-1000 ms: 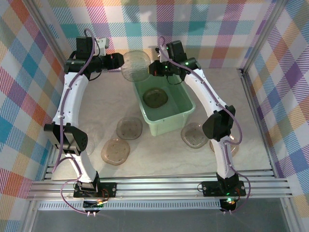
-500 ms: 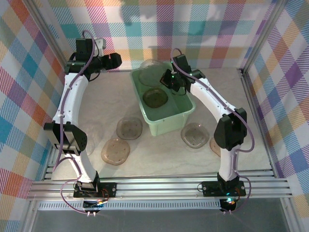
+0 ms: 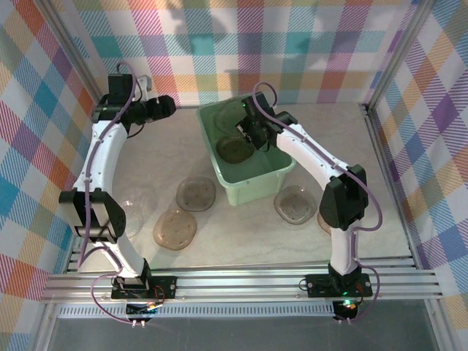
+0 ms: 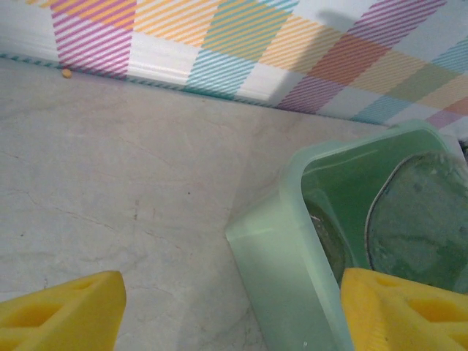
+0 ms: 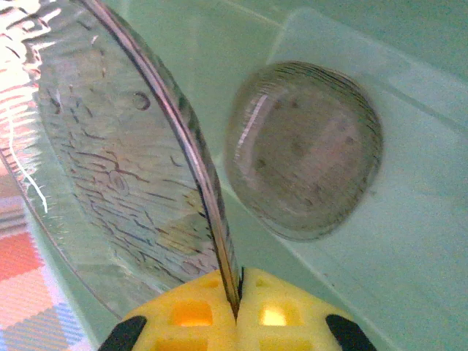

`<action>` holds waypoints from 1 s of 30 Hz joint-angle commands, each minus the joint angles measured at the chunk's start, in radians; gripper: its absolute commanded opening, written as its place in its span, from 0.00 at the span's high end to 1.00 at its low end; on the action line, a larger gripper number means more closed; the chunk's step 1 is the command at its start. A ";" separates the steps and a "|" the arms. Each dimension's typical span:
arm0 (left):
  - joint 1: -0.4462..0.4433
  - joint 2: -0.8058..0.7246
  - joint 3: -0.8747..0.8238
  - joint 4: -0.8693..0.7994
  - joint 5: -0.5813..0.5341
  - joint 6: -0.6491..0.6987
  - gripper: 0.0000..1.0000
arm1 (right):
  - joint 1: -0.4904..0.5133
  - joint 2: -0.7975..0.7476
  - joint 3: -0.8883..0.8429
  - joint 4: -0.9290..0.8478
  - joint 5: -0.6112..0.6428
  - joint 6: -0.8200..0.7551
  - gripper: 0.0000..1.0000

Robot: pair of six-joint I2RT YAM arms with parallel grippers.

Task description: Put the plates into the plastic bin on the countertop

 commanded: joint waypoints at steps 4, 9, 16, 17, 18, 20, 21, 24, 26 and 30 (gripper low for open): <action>0.032 -0.064 -0.045 0.030 0.031 -0.016 0.23 | 0.022 0.031 0.032 -0.146 0.092 0.209 1.00; 0.042 -0.069 -0.065 0.031 0.040 -0.018 0.23 | 0.029 0.069 0.083 -0.239 0.092 0.301 1.00; 0.050 -0.072 -0.081 0.033 0.045 -0.017 0.23 | 0.032 0.115 0.108 -0.266 0.055 0.366 1.00; 0.051 -0.073 -0.082 0.032 0.042 -0.016 0.23 | 0.034 0.123 0.113 -0.262 0.058 0.369 1.00; 0.053 -0.073 -0.084 0.031 0.040 -0.015 0.23 | 0.036 0.133 0.123 -0.265 0.061 0.374 1.00; 0.056 -0.073 -0.083 0.027 0.039 -0.012 0.23 | 0.037 0.162 0.159 -0.293 0.059 0.386 1.00; 0.058 -0.073 -0.082 0.024 0.037 -0.009 0.23 | 0.037 0.180 0.179 -0.304 0.055 0.384 1.00; 0.063 -0.079 -0.089 0.009 0.040 0.007 0.23 | 0.040 0.226 0.249 -0.344 0.058 0.380 1.00; 0.069 -0.087 -0.107 0.006 0.039 0.014 0.23 | 0.040 0.253 0.279 -0.368 0.058 0.386 1.00; 0.082 -0.087 -0.126 -0.005 0.044 0.013 0.23 | 0.040 0.303 0.323 -0.395 0.033 0.402 1.00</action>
